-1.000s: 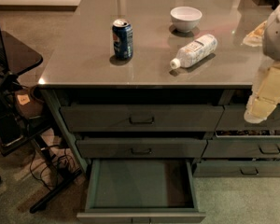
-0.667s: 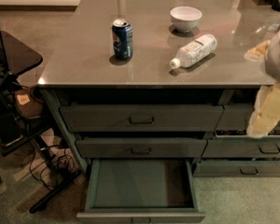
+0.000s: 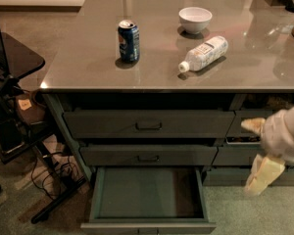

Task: Close bottom drawer

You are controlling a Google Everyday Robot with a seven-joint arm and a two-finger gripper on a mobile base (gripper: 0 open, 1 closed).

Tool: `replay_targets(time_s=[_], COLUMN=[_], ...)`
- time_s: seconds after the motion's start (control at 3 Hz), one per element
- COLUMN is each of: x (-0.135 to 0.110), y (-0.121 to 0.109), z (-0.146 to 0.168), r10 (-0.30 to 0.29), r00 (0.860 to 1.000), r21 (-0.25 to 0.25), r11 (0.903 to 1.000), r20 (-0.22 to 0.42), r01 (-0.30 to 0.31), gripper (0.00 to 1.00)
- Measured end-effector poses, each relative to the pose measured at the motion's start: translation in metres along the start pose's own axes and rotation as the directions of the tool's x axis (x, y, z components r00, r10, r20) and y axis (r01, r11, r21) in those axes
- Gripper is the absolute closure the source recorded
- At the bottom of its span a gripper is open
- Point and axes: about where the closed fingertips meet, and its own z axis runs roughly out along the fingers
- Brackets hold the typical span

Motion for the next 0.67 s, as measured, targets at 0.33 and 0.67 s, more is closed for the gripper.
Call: replay_targets(time_s=[0.33,0.67], x=[0.053,0.107], y=[0.034,0.08], z=[0.09,0.159], r10=[0.068,0.161], r00=[0.997,0.984], r21=[-0.068,-0.116], r11=[0.9955,0.9816], r20=[0.044,0.077], r01=[-0.065,-0.152], gripper=[0.0,0.0])
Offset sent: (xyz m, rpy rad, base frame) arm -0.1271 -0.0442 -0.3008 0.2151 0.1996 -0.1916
